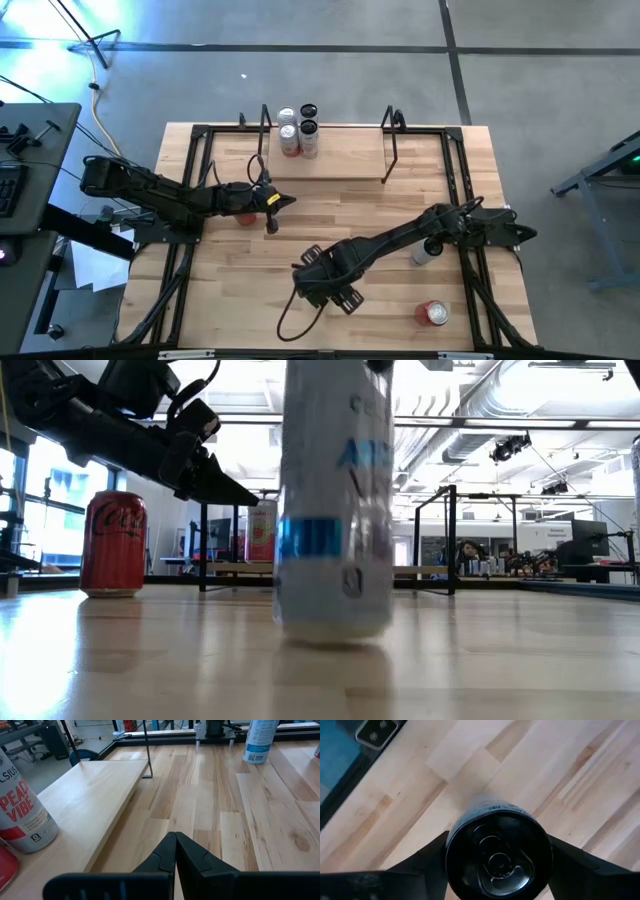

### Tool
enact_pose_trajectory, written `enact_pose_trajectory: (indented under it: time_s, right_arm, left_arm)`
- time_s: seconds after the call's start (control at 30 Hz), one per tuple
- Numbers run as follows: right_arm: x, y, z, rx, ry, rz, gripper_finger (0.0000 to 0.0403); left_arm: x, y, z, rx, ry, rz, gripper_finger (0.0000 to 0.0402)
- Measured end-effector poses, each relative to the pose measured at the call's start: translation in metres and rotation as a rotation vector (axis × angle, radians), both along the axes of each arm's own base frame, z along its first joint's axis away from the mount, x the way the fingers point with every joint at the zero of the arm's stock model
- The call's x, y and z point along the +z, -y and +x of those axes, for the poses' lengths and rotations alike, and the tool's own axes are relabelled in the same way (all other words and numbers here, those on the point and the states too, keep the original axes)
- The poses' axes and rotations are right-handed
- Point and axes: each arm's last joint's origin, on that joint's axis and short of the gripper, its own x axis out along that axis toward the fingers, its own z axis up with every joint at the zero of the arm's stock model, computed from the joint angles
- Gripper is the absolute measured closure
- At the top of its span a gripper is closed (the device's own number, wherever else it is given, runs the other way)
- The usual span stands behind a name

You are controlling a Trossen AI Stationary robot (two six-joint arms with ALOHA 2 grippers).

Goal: Place canned beverage on shelf
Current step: Put the bottom white blue soda can on the shelf

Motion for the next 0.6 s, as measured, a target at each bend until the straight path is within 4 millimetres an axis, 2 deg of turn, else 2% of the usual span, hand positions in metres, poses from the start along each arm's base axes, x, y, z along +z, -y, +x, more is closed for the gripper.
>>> enact_pose_trajectory:
  time_s: [0.13,0.3,0.43,0.6]
  right_arm:
    - [0.010,0.007,-0.002,-0.070,0.024,-0.032,0.0159]
    - [0.033,0.037,-0.008,-0.243,0.031,-0.061,0.0159]
    - [0.057,0.079,-0.018,-0.386,0.024,-0.087,0.0159]
    - [0.087,0.155,-0.031,-0.553,0.051,-0.098,0.0159]
  left_arm:
    - [0.000,0.000,0.000,0.000,-0.002,0.000,0.0401]
    - [0.000,0.000,0.000,0.001,-0.004,-0.003,0.0401]
    - [0.000,0.000,0.000,0.003,-0.003,-0.007,0.0401]
    - [0.000,0.003,0.000,-0.010,-0.003,-0.009,0.0401]
